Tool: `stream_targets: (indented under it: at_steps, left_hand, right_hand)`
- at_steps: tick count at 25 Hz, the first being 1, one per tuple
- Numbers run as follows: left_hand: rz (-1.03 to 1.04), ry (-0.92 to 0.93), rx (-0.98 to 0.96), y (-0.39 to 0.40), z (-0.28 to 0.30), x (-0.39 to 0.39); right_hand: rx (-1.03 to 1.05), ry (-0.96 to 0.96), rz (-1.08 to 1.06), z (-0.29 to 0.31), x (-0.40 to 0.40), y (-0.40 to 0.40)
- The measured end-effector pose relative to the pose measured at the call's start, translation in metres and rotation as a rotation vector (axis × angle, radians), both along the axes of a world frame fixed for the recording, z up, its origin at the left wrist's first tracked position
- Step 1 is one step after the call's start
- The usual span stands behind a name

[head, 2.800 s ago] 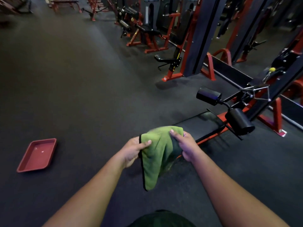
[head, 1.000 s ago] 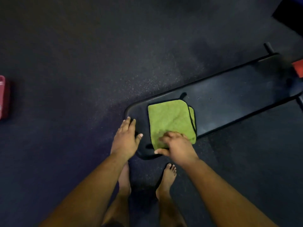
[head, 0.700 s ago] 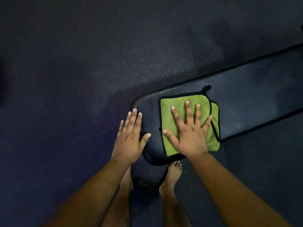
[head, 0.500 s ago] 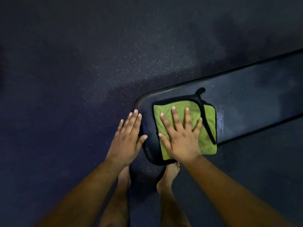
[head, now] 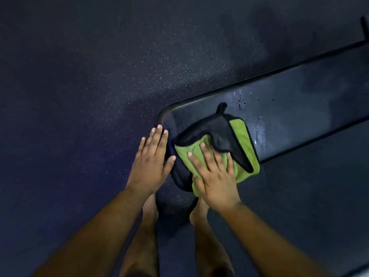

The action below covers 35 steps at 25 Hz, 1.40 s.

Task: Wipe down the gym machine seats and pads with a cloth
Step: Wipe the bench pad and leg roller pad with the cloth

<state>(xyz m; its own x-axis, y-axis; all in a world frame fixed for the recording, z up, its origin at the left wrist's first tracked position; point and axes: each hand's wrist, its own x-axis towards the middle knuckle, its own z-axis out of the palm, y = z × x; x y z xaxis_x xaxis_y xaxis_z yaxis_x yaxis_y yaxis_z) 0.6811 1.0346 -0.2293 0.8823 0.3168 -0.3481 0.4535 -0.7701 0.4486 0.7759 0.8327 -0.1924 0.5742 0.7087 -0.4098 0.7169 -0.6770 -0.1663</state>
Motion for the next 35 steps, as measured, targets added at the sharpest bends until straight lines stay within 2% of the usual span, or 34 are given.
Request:
stream_targets:
  at_steps: [2, 5, 8, 11, 13, 15, 16, 17, 19, 21, 23, 26, 28, 30, 32, 33, 35]
  left_hand:
    - [-0.009, -0.020, 0.002, 0.000, 0.002, 0.011]
    - [-0.032, -0.055, 0.018, -0.003, -0.002, 0.030]
    - [0.000, -0.036, 0.045, -0.009, -0.003, 0.040]
    - [-0.021, -0.021, 0.085, -0.015, 0.003, 0.046]
    - [-0.088, -0.034, 0.120, -0.018, 0.005, 0.062]
    - [-0.116, -0.027, 0.189, -0.023, 0.001, 0.083]
    - [-0.105, -0.016, 0.235, -0.026, -0.002, 0.091]
    - [-0.088, -0.001, 0.271, -0.030, -0.003, 0.096]
    - [-0.053, 0.008, 0.307, -0.035, -0.005, 0.098]
    - [-0.043, 0.010, 0.316, -0.034, -0.005, 0.098]
    - [-0.055, 0.004, 0.327, -0.034, -0.004, 0.098]
    - [-0.060, 0.012, 0.356, -0.034, -0.004, 0.099]
    - [-0.071, 0.007, 0.368, -0.034, -0.006, 0.100]
    - [-0.065, 0.011, 0.369, -0.034, -0.005, 0.099]
    - [-0.063, 0.027, 0.371, -0.034, -0.004, 0.100]
    - [-0.066, 0.035, 0.376, -0.034, -0.002, 0.101]
    - [-0.077, 0.040, 0.370, -0.034, -0.003, 0.099]
  right_hand:
    - [-0.055, -0.071, 0.052, -0.006, 0.025, -0.001]
    - [-0.122, -0.093, -0.093, -0.018, 0.076, 0.023]
    - [-0.028, -0.074, -0.208, -0.020, 0.038, 0.006]
    - [-0.023, -0.095, -0.272, -0.017, 0.015, -0.048]
    - [0.000, -0.093, -0.477, -0.028, 0.058, -0.071]
    - [0.099, -0.050, -0.873, -0.032, 0.108, -0.071]
    - [0.134, -0.044, -0.986, -0.033, 0.120, -0.066]
    - [0.127, -0.064, -0.997, -0.033, 0.118, -0.060]
    - [0.067, -0.135, -0.742, -0.032, 0.094, -0.052]
    - [-0.001, -0.117, -0.428, -0.029, 0.077, -0.043]
    - [0.005, -0.084, -0.222, -0.026, 0.103, -0.022]
    - [0.008, -0.109, 0.033, -0.030, 0.183, 0.013]
    - [0.005, -0.134, -0.012, -0.034, 0.239, 0.016]
    - [0.029, -0.137, -0.311, -0.039, 0.272, 0.011]
    - [0.025, -0.165, -0.494, -0.039, 0.252, 0.016]
    - [0.013, -0.160, -0.451, -0.037, 0.227, 0.021]
    - [0.019, -0.097, -0.198, -0.032, 0.169, 0.021]
